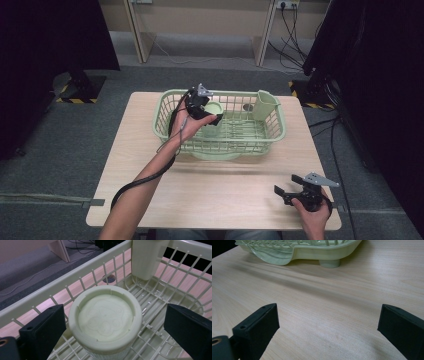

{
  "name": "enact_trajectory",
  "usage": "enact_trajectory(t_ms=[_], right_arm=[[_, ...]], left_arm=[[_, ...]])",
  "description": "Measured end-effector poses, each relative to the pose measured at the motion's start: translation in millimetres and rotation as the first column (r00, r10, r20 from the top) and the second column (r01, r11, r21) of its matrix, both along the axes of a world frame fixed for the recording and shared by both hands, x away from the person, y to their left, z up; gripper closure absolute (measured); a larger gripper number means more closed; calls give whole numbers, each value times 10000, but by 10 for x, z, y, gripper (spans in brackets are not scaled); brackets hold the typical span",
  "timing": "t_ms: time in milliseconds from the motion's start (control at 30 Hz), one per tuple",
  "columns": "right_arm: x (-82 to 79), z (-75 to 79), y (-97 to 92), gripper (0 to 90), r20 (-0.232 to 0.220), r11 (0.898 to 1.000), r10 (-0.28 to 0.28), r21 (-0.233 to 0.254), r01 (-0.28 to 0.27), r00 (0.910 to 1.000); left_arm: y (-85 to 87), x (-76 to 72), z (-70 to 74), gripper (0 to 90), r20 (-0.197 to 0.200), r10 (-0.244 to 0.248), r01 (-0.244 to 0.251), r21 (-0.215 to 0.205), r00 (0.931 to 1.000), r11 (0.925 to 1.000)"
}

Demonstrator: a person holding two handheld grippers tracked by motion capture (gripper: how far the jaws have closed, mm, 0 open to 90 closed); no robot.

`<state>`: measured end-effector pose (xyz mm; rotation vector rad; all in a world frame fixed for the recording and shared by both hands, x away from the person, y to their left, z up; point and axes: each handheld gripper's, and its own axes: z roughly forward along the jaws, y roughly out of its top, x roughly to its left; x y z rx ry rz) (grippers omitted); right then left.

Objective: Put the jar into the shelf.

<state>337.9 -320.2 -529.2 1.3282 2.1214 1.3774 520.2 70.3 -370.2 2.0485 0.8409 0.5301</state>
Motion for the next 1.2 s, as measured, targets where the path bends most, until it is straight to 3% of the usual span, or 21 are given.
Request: enact_trajectory(t_ms=[667,1200], right_arm=[[0,0,-1,37,-11,10000,-29,20,29,10000],[-1,0,3,37,7,10000,-39,-40,39,10000]], left_arm=[[171,-292,108,37,656,-225,243,-262,9976,9994],[320,-491,96,36,988,-273,326,-530,9947,9981]])
